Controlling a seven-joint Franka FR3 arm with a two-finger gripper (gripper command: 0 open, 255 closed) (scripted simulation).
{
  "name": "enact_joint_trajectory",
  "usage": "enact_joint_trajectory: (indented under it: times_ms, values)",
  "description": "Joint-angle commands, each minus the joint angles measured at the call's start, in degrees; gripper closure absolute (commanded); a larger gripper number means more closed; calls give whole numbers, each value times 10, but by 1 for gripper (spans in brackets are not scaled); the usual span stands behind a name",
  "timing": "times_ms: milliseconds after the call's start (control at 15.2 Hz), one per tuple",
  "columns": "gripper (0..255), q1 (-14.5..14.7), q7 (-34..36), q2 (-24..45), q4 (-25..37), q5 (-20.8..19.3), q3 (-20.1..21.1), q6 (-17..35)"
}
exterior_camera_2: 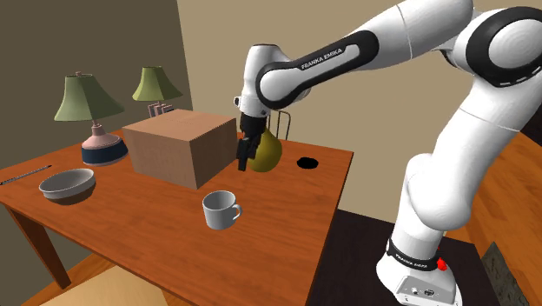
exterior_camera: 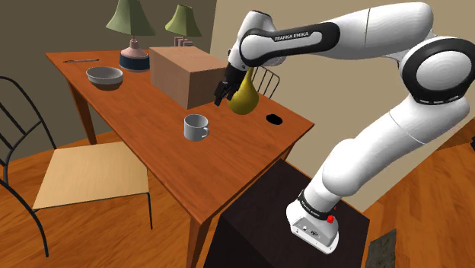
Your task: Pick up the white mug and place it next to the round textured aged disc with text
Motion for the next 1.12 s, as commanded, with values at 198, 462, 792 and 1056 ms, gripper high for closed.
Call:
enact_joint_trajectory:
  times_ms: [198, 462, 792, 1056]
  values:
    - [0, 5, 6, 104, 33, -3, 10, 61]
    - [0, 9, 11, 191, 74, -9, 15, 96]
    - [0, 11, 11, 216, 70, -9, 16, 125]
    - [0, 12, 10, 236, 65, -8, 17, 150]
